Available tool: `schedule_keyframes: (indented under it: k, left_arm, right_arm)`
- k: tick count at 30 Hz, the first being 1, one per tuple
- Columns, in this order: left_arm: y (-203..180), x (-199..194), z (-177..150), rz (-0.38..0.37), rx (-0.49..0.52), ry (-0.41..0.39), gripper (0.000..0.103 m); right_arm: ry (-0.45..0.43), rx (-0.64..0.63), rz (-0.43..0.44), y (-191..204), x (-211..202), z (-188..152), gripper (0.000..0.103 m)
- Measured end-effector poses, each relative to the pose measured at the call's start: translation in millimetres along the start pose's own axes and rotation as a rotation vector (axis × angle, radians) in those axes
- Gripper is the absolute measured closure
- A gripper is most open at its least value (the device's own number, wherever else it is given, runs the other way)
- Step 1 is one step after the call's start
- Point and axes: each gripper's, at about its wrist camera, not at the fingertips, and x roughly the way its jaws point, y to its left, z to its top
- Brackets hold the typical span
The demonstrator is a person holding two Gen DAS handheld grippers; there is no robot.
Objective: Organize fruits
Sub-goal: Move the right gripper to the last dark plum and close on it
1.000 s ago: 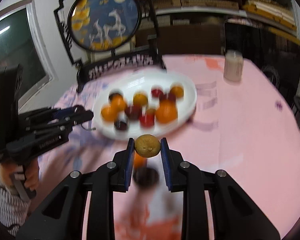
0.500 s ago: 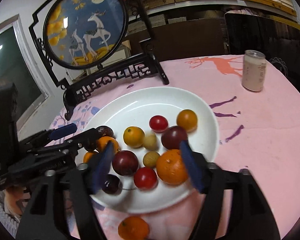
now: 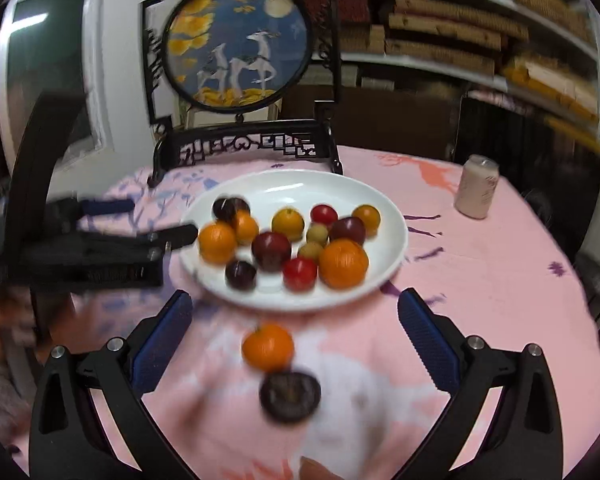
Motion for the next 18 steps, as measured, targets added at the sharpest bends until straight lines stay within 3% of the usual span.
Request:
schedule_keyframes:
  k: [7, 16, 18]
  left_arm:
    - [-8.8, -11.5, -35.9, 0.037, 0.049, 0.056, 0.005]
    - [-29.1, -6.7, -59.3, 0.048, 0.139, 0.126, 0.005]
    - [-28.9, -5.6, -59.5, 0.05, 0.139, 0.131, 0.005]
  right_arm:
    - [0.052, -0.069, -0.021, 16.2, -15.5, -25.4, 0.001]
    - [0.221, -0.001, -0.088, 0.8, -8.5, -46.5, 0.001]
    - [0.296, 0.017, -0.081, -2.4, 2.7, -51.3, 0.001]
